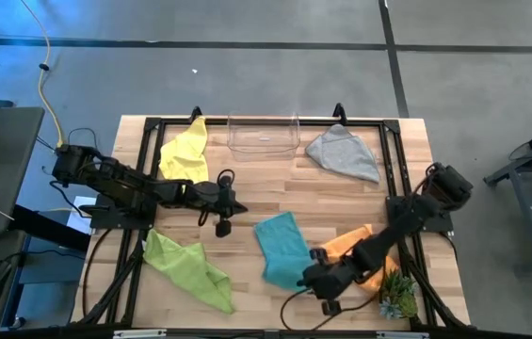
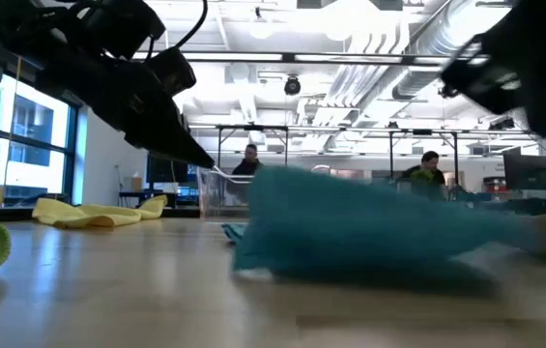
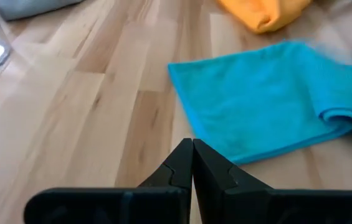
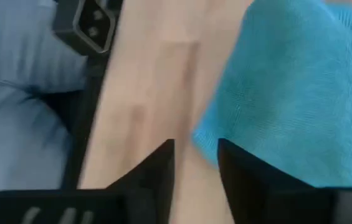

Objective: Fold microfiber towels
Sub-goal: Fold the blue towel

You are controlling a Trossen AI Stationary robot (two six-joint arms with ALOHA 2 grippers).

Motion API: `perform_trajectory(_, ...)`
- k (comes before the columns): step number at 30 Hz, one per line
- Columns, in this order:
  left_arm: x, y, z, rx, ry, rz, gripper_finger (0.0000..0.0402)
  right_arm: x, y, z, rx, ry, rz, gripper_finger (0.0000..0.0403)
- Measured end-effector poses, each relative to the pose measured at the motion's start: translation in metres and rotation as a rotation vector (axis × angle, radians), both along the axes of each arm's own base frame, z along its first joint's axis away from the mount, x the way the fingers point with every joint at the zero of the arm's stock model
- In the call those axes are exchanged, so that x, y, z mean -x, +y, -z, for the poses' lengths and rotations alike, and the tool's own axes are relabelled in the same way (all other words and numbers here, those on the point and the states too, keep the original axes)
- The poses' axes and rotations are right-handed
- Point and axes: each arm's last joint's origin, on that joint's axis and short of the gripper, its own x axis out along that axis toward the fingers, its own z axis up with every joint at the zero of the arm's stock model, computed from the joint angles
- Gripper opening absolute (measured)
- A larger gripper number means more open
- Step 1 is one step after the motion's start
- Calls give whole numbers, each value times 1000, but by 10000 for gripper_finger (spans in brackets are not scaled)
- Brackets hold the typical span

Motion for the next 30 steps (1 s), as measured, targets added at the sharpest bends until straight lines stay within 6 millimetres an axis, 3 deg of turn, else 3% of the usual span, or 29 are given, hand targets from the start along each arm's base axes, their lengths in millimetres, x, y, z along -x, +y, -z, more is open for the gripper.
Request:
perform_trajectory(5, -2, -11, -2, 27, -26, 58, 18, 11, 9, -8, -108, 46, 74, 164)
perform_trajectory(9, -2, -17, -2, 58, -29, 56, 44, 6, -11, -22, -127, 44, 202, 171)
perform_trajectory(13, -2, -19, -2, 48, -33, 46, 36, -16, -50, -23, -1, -26, 213, 130)
perform_trajectory(18, 3, -15, 2, 11, -61, 20, 5, -51, -124, 7, 108, -23, 259, 17)
perform_trajectory(22, 16, -7, 15, 15, -67, -18, 2, -67, -170, 33, 105, 35, 279, 23)
perform_trajectory(25, 24, -3, 21, 20, -71, -47, 2, -74, -189, 56, 116, 82, 282, 15)
perform_trajectory(30, 26, 0, 22, 14, -84, -58, 1, -81, -220, 63, 169, 74, 405, 5)
